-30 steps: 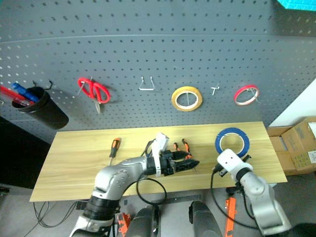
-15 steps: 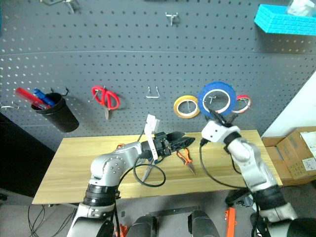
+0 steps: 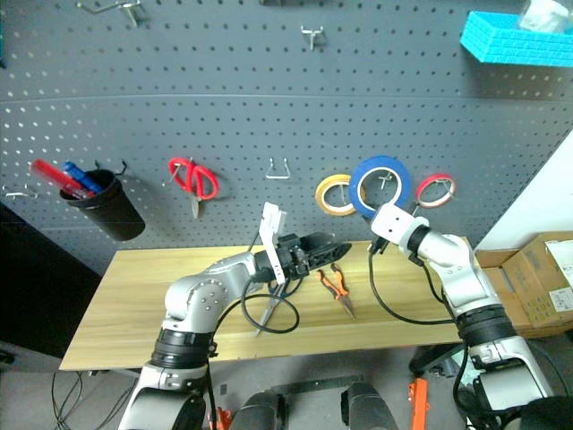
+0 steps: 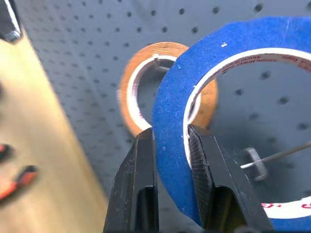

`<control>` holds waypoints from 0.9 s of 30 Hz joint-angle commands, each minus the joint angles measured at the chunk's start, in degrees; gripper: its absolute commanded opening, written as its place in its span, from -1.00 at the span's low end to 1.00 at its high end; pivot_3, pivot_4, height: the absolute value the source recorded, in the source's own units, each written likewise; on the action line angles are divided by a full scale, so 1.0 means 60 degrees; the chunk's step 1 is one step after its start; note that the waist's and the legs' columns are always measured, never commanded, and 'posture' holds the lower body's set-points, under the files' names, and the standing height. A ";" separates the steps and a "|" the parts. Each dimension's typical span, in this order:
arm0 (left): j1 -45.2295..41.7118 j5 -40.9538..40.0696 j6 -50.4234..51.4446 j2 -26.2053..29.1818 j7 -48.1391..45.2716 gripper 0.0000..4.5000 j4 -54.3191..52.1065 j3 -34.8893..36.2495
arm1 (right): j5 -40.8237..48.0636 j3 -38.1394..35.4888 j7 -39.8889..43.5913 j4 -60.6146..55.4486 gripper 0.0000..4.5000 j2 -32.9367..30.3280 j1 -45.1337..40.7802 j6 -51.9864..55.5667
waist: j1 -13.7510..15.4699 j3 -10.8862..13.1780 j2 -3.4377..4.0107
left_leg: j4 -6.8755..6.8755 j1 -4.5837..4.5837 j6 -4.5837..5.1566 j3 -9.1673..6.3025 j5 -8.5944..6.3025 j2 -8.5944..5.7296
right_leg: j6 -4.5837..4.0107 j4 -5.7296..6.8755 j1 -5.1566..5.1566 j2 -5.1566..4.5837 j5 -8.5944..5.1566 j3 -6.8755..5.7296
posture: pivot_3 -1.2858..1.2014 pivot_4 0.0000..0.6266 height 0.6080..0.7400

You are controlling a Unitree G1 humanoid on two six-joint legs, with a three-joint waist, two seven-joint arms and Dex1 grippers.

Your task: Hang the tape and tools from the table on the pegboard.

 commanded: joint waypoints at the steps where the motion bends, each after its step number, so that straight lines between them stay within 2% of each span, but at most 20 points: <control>1: -0.0060 -0.0160 -0.0113 -0.0021 -0.0072 1.00 -0.0213 0.0099 | 0.0690 -0.0496 0.0442 -0.0127 -0.76 -0.0006 -0.0101 0.0800 | 0.0000 -0.0025 0.0002 | 0.0000 0.0010 0.0001 0.0000 0.0000 0.0001 | 0.0000 0.0001 0.0009 0.0001 0.0000 -0.0001 | 0.05 -0.81 1.00; 10: -0.0223 -0.0119 -0.0200 -0.0012 -0.0176 1.00 0.0015 0.0084 | 0.0419 -0.0564 0.0204 -0.0382 -0.76 -0.0137 -0.0044 0.0501 | -0.0003 -0.0047 0.0032 | -0.0002 0.0018 0.0005 0.0002 0.0003 -0.0001 | -0.0001 0.0003 0.0015 0.0002 0.0000 0.0003 | 0.04 -0.81 1.00; 19: -0.0396 -0.0043 -0.0336 -0.0016 -0.0237 1.00 0.0237 0.0060 | 0.0672 -0.0496 0.0643 -0.0129 -0.76 0.0122 -0.0193 0.1443 | -0.0005 -0.0061 0.0040 | 0.0002 0.0023 0.0006 0.0003 0.0003 -0.0001 | -0.0001 0.0012 0.0015 0.0003 0.0001 0.0004 | 0.05 -0.80 1.00; 27: -0.0080 -0.0083 -0.0254 0.0036 -0.0116 1.00 -0.0097 0.0049 | 0.0654 -0.0673 0.0204 -0.0878 0.38 0.0182 0.0589 0.1778 | -0.0001 -0.0062 0.0042 | 0.0002 0.0022 0.0006 0.0003 0.0003 -0.0001 | -0.0001 0.0012 0.0015 0.0003 0.0001 0.0006 | 0.05 -0.76 1.00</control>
